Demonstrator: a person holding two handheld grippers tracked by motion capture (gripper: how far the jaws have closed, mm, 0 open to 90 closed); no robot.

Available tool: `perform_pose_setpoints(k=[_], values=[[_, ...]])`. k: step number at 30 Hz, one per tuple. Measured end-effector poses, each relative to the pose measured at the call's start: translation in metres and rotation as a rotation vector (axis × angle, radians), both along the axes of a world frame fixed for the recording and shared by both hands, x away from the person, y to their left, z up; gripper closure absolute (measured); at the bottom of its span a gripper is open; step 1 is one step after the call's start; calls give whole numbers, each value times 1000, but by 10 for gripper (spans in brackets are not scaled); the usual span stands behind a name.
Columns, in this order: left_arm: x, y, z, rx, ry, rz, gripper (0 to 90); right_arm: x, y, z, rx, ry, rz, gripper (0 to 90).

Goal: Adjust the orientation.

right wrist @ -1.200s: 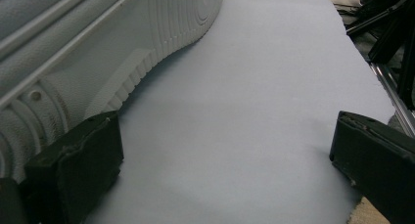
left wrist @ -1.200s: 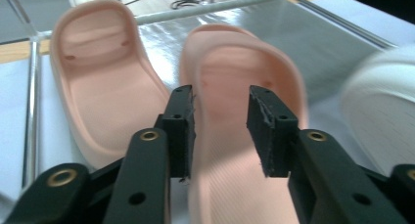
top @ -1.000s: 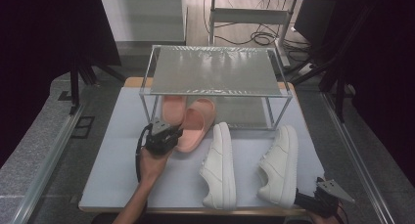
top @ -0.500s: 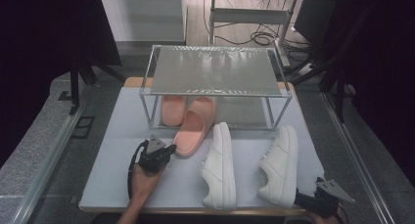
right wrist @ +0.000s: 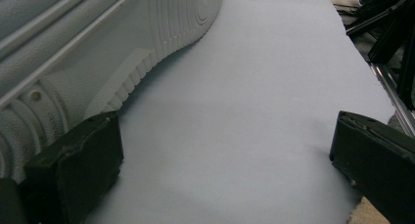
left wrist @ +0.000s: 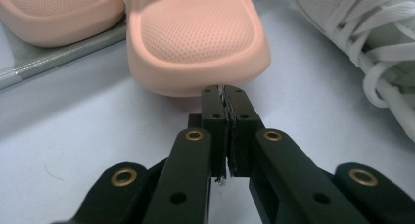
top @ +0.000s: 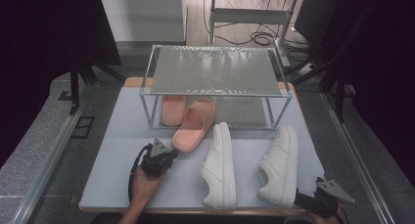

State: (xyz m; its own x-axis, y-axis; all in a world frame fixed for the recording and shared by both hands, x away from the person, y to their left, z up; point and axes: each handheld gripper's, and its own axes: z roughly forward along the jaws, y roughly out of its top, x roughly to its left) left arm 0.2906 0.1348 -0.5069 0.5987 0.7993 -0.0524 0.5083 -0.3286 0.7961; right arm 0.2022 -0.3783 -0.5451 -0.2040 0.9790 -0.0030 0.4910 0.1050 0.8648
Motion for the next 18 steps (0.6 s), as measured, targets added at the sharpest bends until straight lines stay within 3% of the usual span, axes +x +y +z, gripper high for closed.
perform_pose_setpoints(k=[6,18], values=[[5,-1,-2,-9,8,5,875,0,0,0,-1,2,1,0],[16,-31,-4,-13,21,-51,870,0,0,0,-1,1,1,0]])
